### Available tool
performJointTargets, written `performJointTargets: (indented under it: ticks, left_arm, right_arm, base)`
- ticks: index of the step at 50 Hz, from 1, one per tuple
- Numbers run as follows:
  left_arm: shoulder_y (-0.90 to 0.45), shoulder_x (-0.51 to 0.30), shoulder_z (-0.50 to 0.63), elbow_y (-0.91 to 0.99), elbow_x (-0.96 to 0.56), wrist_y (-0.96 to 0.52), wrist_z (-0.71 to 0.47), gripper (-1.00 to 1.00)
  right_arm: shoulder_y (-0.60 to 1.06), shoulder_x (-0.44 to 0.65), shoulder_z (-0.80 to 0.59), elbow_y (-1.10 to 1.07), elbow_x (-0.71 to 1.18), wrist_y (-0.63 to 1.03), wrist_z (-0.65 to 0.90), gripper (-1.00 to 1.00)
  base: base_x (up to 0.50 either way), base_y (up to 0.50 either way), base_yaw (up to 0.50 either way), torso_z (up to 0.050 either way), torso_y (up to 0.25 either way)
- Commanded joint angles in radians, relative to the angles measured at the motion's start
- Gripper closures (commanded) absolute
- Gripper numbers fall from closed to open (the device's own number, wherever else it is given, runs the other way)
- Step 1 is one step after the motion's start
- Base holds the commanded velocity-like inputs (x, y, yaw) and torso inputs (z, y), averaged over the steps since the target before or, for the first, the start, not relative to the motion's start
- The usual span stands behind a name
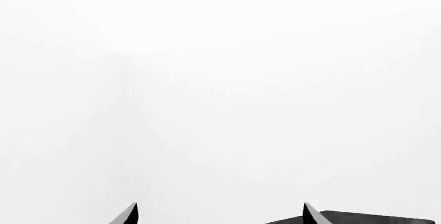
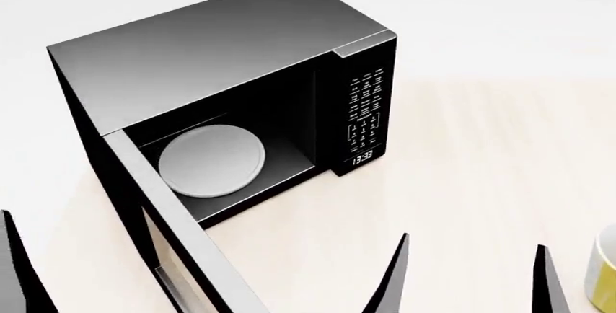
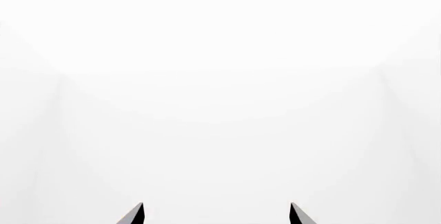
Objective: Close the microwave.
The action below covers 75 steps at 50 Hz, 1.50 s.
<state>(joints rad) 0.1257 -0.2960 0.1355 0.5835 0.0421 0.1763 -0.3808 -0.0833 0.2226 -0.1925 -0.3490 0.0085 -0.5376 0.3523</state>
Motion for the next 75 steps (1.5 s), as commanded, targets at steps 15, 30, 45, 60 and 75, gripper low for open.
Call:
performJointTargets:
  ticks: [15, 30, 45, 60, 75]
  left_arm:
    - [-0.141, -0.450, -0.013, -0.141, -0.539, -0.185, 0.659, -1.00]
    - [-0.278, -0.436, 0.095, -0.323, -0.432, -0.172, 0.774, -1.00]
    - [-0.335, -0.413, 0.192, -0.337, -0.403, -0.194, 0.853, -1.00]
    - [-0.364, -0.347, 0.219, -0.372, -0.376, -0.153, 0.842, -1.00]
    - [-0.400, -0.257, 0.241, -0.460, -0.348, -0.092, 0.823, -1.00]
  right_arm:
    - [0.001, -0.001, -0.010, 0.041, -0.013, -0.004, 0.003, -1.00]
    - [0.003, 0.004, -0.019, 0.052, -0.017, -0.004, 0.011, -1.00]
    - [0.002, 0.009, -0.026, 0.059, -0.023, -0.005, 0.021, -1.00]
    - [0.002, 0.016, -0.039, 0.072, -0.026, -0.011, 0.024, -1.00]
    - [0.004, 0.022, -0.048, 0.078, -0.023, -0.010, 0.028, -1.00]
  base:
    - [0.00, 0.00, 0.00, 0.000, 0.000]
    - [0.00, 0.00, 0.00, 0.000, 0.000]
    - [0.00, 0.00, 0.00, 0.000, 0.000]
    - [0.00, 0.00, 0.00, 0.000, 0.000]
    - [0.00, 0.00, 0.00, 0.000, 0.000]
